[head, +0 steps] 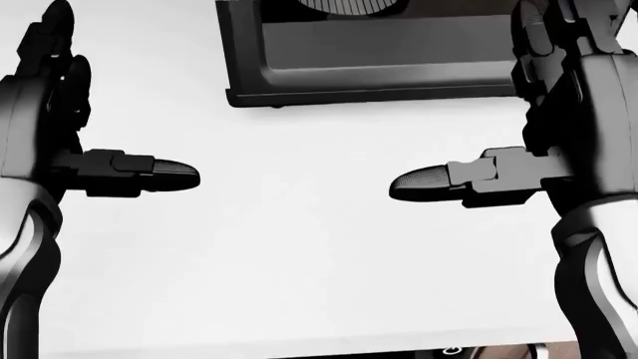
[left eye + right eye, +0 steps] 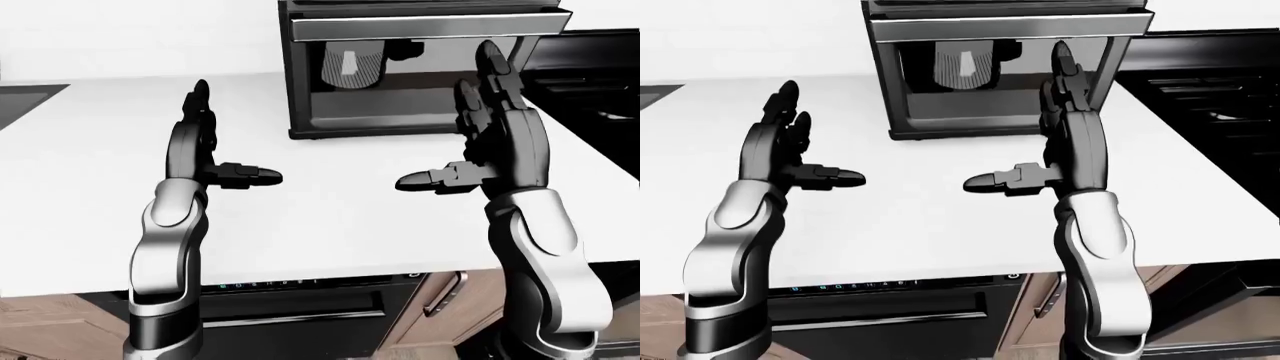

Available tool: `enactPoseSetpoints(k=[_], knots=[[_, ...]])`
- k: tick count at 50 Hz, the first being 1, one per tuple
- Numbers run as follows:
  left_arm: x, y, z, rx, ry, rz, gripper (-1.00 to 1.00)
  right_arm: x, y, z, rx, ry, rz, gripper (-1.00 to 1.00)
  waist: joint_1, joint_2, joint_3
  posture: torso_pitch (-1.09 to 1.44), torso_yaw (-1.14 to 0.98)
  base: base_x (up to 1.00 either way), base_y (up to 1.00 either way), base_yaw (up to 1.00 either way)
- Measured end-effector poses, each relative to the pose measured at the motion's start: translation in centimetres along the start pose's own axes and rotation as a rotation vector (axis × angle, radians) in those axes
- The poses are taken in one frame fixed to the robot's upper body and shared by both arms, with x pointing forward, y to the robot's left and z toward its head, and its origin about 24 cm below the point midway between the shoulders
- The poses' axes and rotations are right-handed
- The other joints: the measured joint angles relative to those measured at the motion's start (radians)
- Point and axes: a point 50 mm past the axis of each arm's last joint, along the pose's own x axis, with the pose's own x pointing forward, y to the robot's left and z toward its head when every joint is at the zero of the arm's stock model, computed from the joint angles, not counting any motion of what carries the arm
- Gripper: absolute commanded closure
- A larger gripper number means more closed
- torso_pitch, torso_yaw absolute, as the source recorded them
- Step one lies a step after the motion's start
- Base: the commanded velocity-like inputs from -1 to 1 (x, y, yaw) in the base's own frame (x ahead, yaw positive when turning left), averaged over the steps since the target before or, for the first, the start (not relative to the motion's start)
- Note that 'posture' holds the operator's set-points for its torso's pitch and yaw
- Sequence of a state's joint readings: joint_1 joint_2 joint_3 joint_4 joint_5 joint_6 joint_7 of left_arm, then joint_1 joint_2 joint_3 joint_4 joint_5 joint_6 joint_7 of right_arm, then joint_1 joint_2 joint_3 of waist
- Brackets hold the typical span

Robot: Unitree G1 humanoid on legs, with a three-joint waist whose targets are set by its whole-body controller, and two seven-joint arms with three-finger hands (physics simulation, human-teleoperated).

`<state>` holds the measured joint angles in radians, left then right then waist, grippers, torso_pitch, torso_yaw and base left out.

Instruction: Open the toaster oven door.

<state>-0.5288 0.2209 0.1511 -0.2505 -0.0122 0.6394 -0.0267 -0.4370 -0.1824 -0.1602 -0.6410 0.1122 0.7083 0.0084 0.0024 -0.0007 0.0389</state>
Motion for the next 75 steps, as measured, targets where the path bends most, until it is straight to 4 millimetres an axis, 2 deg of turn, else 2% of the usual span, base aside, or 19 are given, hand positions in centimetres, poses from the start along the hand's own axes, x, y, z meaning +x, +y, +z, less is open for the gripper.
enactPoseSetpoints(k=[4,9,11,13,14,16,17,21,25,28,33,40,43,46,52,62,75], knots=[[-0.3,0.6,0.0,0.002,0.006,0.012,-1.00,-0.3,0.1,-0.2,0.000,-0.006,0.003,-1.00,-0.003,0.001,-0.003,0.00,0.00,0.00,0.00,0.00],[-0.1,0.7,0.5,0.007,-0.011,0.023,-1.00,0.3,0.2,1.6,-0.003,-0.046,0.017,-1.00,0.000,-0.005,-0.010,0.00,0.00,0.09,0.00,0.00],[-0.1,0.5,0.1,0.005,0.010,0.017,-1.00,0.3,0.3,1.4,0.000,-0.039,0.025,-1.00,0.000,-0.003,0.014,0.00,0.00,0.47,0.00,0.00],[-0.1,0.7,0.3,0.007,0.003,0.020,-1.00,0.2,0.4,1.6,0.001,-0.048,0.032,-1.00,0.002,-0.009,0.022,0.00,0.00,0.31,0.00,0.00],[-0.2,0.8,0.6,0.009,-0.011,0.026,-1.00,0.1,0.5,1.8,0.001,-0.059,0.035,-1.00,0.004,-0.014,0.014,0.00,0.00,0.00,0.00,0.00],[-0.3,1.0,1.3,0.010,-0.049,0.034,-1.00,-0.1,0.4,2.1,-0.001,-0.086,0.031,-1.00,0.005,-0.014,-0.010,0.00,0.00,0.00,0.00,0.00],[-0.3,1.0,1.4,0.010,-0.056,0.036,-1.00,-0.2,0.3,1.8,0.001,-0.085,0.027,-1.00,0.004,-0.012,-0.014,0.00,0.00,0.00,0.00,0.00],[-0.2,0.7,0.5,0.006,-0.017,0.023,-1.00,0.2,0.2,1.0,0.000,-0.028,0.020,-1.00,0.001,-0.002,-0.002,0.00,0.00,0.00,0.00,0.00],[-0.1,0.5,-0.2,0.003,0.020,0.014,-1.00,0.1,0.2,0.9,0.001,-0.028,0.017,-1.00,-0.001,-0.004,0.002,0.00,0.00,0.00,0.00,0.00],[-0.2,0.6,0.0,0.003,0.010,0.020,-1.00,0.0,0.2,1.2,0.002,-0.046,0.018,-1.00,-0.001,-0.006,-0.001,0.00,0.00,0.00,0.00,0.00],[-0.2,0.9,0.4,-0.001,-0.015,0.037,-1.00,-0.3,0.4,0.3,0.009,-0.038,0.028,-1.00,-0.004,-0.005,-0.004,0.00,0.00,0.00,0.00,0.00],[-0.2,0.6,0.3,-0.003,-0.005,0.029,-1.00,0.2,0.0,2.0,-0.068,-0.072,0.018,-1.00,-0.002,-0.006,-0.003,0.00,0.00,0.00,0.00,0.00],[-0.2,0.7,0.5,-0.003,-0.014,0.034,-1.00,0.1,0.0,1.4,-0.067,-0.070,0.022,-1.00,-0.002,-0.009,-0.004,0.00,0.00,0.00,0.00,0.00],[-0.3,0.8,0.7,0.001,-0.021,0.033,-1.00,0.9,-0.2,1.3,-0.104,-0.052,0.025,-1.00,-0.002,-0.005,0.000,0.00,0.00,0.00,0.00,0.00],[-0.3,0.8,0.8,-0.002,-0.020,0.027,-1.00,1.4,-0.6,1.3,-0.137,-0.049,0.003,-1.00,0.001,-0.003,-0.011,-0.03,0.00,0.00,0.00,0.00],[-0.1,0.6,0.8,-0.002,-0.018,0.020,-1.00,2.0,-0.6,1.6,-0.162,-0.061,0.010,-1.00,0.002,-0.001,-0.042,-0.08,0.00,0.00,0.00,0.00],[-0.1,0.4,0.6,-0.001,-0.013,0.020,-1.00,4.9,-0.4,3.5,-0.346,-0.094,0.030,-1.00,0.000,0.002,-0.087,-0.14,0.00,0.00,0.00,0.00]])
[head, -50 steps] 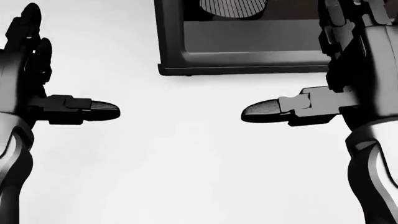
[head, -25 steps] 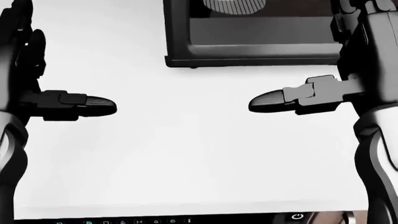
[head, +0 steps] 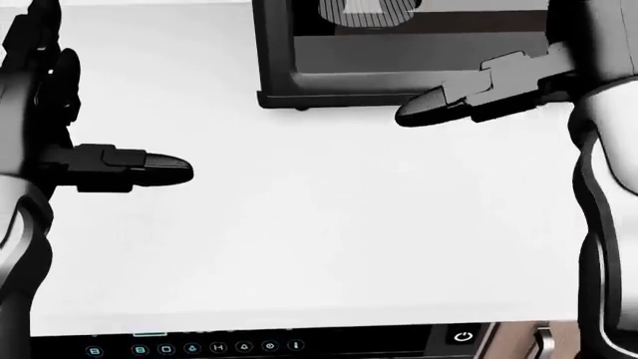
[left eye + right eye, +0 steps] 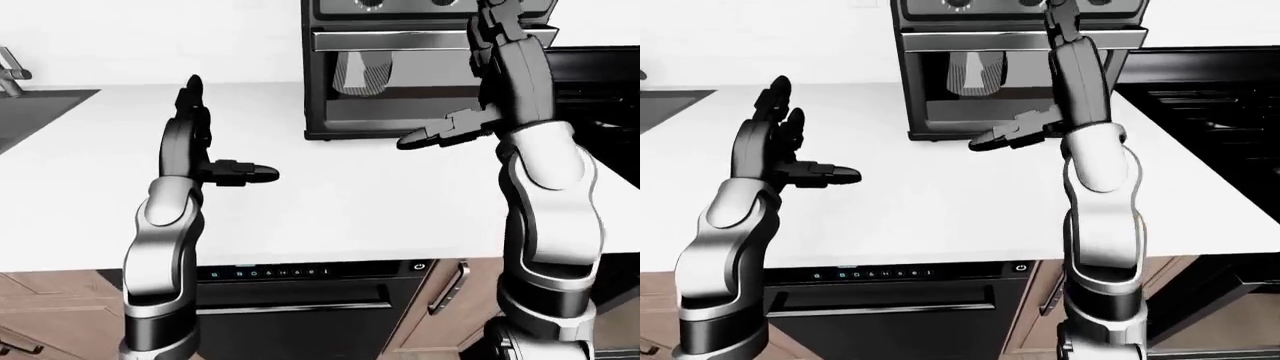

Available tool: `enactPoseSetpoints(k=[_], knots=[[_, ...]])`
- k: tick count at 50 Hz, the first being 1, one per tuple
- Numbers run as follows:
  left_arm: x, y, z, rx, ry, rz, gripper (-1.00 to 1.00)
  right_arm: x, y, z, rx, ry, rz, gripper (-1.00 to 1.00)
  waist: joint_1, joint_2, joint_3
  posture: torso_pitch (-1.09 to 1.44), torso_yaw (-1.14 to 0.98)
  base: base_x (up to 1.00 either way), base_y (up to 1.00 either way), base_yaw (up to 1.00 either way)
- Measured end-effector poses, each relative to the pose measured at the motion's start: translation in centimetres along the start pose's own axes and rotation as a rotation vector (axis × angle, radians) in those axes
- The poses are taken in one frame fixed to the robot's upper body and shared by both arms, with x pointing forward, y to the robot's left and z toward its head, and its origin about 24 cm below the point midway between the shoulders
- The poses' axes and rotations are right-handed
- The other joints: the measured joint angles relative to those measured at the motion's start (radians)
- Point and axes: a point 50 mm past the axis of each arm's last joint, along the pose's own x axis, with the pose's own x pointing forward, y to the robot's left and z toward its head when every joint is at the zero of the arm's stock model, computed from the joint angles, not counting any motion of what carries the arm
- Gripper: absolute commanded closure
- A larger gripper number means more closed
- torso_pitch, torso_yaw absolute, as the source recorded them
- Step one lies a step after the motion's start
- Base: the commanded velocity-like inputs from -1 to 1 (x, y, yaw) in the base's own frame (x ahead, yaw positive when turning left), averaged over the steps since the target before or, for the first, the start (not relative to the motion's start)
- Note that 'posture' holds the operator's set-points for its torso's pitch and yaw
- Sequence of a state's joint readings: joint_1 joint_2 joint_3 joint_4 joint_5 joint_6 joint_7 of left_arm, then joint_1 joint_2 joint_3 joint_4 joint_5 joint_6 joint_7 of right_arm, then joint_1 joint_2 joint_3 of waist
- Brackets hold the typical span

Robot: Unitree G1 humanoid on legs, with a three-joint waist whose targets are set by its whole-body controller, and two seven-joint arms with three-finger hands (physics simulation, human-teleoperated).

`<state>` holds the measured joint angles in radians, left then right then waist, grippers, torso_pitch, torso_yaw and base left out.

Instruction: Open the toaster oven door.

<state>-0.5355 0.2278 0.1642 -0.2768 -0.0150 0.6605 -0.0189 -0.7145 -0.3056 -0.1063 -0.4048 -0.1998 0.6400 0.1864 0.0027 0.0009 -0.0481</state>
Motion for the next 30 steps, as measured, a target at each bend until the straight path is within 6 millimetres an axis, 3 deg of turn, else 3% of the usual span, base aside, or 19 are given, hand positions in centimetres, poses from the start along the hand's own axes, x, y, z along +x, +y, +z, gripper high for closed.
enactPoseSetpoints(k=[12,20,30], knots=[[-0.3,0.2,-0.2,-0.004,0.001,0.001,-1.00,3.0,0.4,1.4,-0.260,-0.042,0.066,-1.00,0.000,0.005,-0.043,-0.19,0.00,0.00,0.00,0.00],[-0.3,0.2,-0.2,-0.004,0.003,0.000,-1.00,5.1,1.0,0.8,-0.472,-0.019,0.129,-1.00,-0.005,0.010,-0.078,-0.23,0.00,0.00,0.00,0.00],[-0.1,0.2,-0.1,-0.008,0.005,-0.002,-1.00,5.7,1.0,1.6,-0.544,-0.041,0.133,-1.00,-0.004,0.014,-0.130,-0.29,0.00,0.00,0.00,0.00]])
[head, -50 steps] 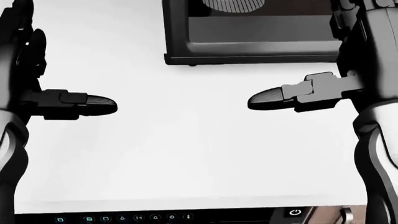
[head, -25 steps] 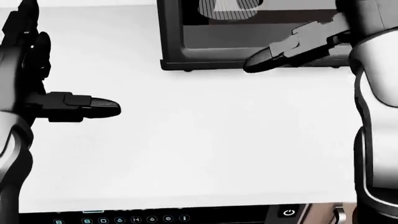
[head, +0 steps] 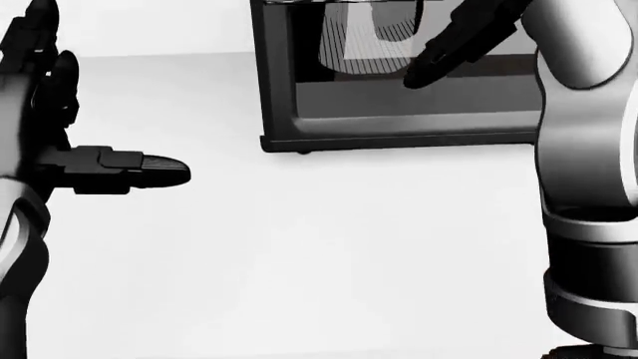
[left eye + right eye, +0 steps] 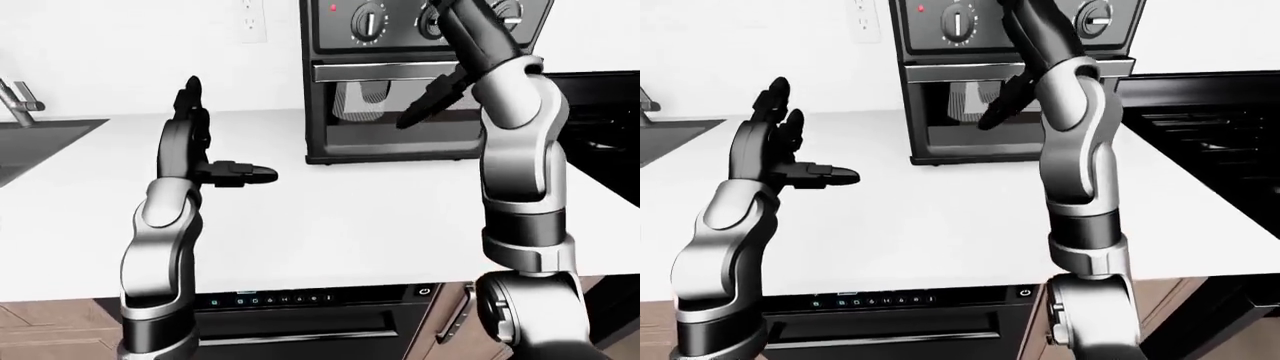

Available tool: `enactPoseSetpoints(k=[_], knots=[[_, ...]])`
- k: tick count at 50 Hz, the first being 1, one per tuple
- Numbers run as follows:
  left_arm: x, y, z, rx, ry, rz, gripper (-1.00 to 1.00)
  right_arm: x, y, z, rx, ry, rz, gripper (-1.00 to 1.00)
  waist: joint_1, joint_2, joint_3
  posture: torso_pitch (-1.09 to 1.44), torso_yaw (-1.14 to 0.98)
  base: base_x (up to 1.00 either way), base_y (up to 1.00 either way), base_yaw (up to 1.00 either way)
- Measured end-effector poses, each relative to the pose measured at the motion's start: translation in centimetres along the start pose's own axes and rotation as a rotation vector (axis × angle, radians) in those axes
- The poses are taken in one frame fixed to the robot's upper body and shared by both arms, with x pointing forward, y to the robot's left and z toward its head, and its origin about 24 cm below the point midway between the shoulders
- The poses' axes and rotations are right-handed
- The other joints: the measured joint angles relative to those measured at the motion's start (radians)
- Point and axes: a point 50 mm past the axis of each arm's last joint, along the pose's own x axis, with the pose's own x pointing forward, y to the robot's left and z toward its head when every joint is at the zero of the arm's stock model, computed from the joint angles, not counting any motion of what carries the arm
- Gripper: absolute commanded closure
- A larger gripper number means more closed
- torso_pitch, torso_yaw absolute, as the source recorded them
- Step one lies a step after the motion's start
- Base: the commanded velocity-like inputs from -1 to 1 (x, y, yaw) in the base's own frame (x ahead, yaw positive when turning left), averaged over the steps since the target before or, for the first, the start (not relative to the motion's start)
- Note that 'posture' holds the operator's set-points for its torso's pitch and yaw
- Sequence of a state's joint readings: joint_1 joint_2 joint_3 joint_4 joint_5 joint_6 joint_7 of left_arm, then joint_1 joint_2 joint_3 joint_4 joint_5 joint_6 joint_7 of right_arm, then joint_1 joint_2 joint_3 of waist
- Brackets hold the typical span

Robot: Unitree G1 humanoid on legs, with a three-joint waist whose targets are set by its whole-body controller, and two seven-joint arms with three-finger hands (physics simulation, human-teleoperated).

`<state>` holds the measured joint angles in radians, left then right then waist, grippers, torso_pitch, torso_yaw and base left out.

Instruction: Open the toaster oven door.

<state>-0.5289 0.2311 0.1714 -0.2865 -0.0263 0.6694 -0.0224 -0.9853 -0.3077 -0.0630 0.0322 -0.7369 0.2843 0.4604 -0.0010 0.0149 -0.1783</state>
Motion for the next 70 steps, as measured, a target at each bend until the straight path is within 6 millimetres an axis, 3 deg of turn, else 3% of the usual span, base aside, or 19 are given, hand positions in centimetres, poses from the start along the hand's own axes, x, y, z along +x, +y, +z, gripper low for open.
enactPoseSetpoints(k=[5,13,24,42,60,70], knots=[[0.7,-0.4,-0.1,0.001,0.001,0.001,-1.00,0.2,0.2,0.0,-0.010,0.006,0.015,-1.00,0.001,-0.001,-0.034,-0.33,0.00,0.00,0.00,0.00],[0.1,0.1,0.2,0.002,-0.012,0.006,-1.00,-0.4,0.3,0.1,-0.063,0.005,0.035,-1.00,0.002,-0.001,-0.081,-0.40,0.00,0.00,0.00,0.00],[-0.1,0.2,0.1,-0.002,-0.011,0.009,-1.00,-1.4,0.6,1.2,-0.144,-0.013,0.064,-1.00,0.007,-0.001,-0.126,-0.46,0.00,0.00,0.00,0.00],[0.6,-0.4,-0.3,-0.005,-0.006,0.012,-1.00,-3.3,2.3,0.9,-0.256,0.016,0.154,-1.00,0.010,0.000,-0.125,-0.46,0.00,0.00,0.00,0.00],[0.3,0.2,-0.1,-0.007,-0.005,0.019,-1.00,-0.9,5.9,-1.7,-0.327,0.064,0.310,-1.00,0.009,0.004,-0.132,-0.46,0.00,0.00,0.00,0.00],[0.2,0.2,-0.4,-0.008,0.001,0.023,-1.00,-0.9,6.3,-2.6,-0.353,0.080,0.325,-1.00,0.009,0.002,-0.133,-0.46,0.00,0.00,0.00,0.00]])
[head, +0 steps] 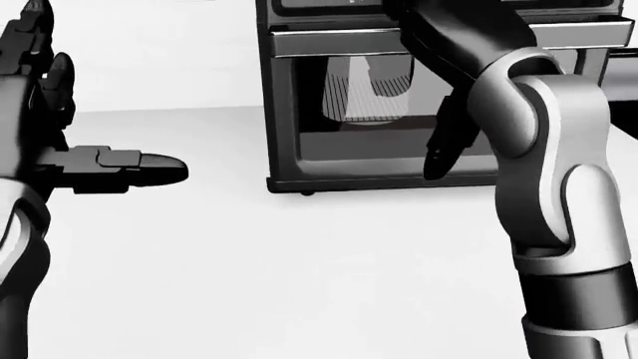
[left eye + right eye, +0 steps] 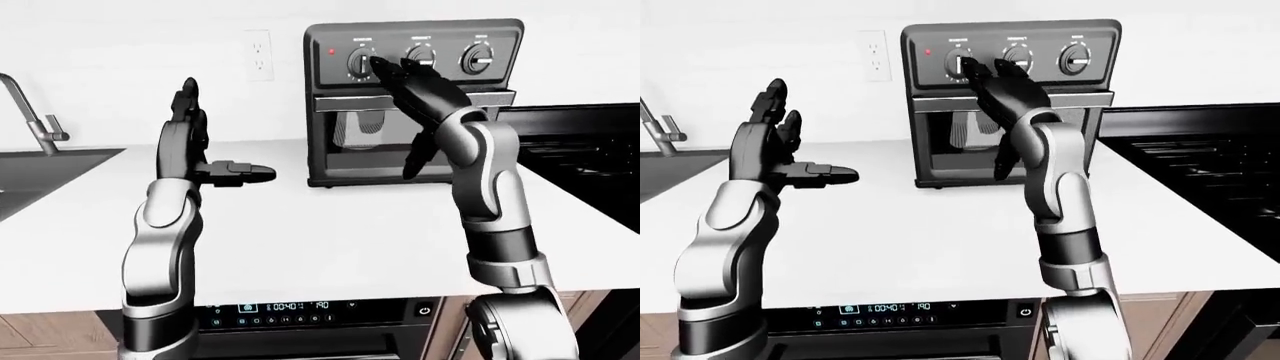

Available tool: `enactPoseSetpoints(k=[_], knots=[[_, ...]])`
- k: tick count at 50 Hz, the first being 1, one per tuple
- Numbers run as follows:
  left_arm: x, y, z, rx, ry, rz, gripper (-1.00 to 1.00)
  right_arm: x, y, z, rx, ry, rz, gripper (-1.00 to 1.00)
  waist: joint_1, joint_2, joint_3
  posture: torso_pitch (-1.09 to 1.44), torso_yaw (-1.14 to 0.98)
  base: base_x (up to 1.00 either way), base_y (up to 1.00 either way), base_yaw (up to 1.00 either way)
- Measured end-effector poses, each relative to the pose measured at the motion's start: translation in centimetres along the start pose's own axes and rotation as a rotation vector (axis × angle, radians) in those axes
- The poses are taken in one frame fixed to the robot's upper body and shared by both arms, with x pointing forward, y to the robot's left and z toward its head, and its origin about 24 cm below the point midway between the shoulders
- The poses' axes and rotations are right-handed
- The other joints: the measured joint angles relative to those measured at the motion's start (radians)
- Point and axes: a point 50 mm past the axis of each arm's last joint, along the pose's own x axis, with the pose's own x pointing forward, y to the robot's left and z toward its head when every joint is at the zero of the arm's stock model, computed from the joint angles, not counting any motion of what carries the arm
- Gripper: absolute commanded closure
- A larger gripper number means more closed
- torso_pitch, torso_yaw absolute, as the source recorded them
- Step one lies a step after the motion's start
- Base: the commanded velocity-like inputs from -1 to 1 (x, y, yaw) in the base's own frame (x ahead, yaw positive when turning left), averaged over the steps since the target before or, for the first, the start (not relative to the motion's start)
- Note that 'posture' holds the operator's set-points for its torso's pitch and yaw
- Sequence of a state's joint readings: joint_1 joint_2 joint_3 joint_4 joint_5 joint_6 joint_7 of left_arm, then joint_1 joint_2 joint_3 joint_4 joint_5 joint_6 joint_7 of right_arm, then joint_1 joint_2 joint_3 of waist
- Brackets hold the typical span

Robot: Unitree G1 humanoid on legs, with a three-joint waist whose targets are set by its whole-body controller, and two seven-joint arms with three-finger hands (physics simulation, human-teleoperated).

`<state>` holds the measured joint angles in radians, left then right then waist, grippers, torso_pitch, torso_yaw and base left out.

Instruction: Open the toaster oven door.

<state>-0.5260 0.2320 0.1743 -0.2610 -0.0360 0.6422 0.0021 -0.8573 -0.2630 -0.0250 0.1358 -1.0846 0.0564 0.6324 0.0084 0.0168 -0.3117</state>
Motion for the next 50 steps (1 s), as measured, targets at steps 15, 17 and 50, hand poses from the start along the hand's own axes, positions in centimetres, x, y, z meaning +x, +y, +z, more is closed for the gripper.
enactPoseSetpoints(k=[15,17,50], knots=[[-0.1,0.0,-0.2,-0.001,0.003,0.004,-1.00,0.6,1.2,-0.8,-0.034,0.039,0.067,-1.00,-0.003,0.000,-0.001,-0.46,0.00,0.00,0.00,0.00],[-0.3,0.2,-0.1,-0.002,-0.001,0.004,-1.00,0.6,1.3,-1.0,-0.039,0.044,0.078,-1.00,-0.002,0.001,0.001,-0.46,0.00,0.00,0.00,0.00],[-0.3,0.5,-0.2,-0.002,0.003,0.015,-1.00,1.8,2.9,-4.1,-0.086,0.119,0.163,-1.00,0.005,-0.007,-0.006,-0.46,0.00,0.00,0.00,0.00]])
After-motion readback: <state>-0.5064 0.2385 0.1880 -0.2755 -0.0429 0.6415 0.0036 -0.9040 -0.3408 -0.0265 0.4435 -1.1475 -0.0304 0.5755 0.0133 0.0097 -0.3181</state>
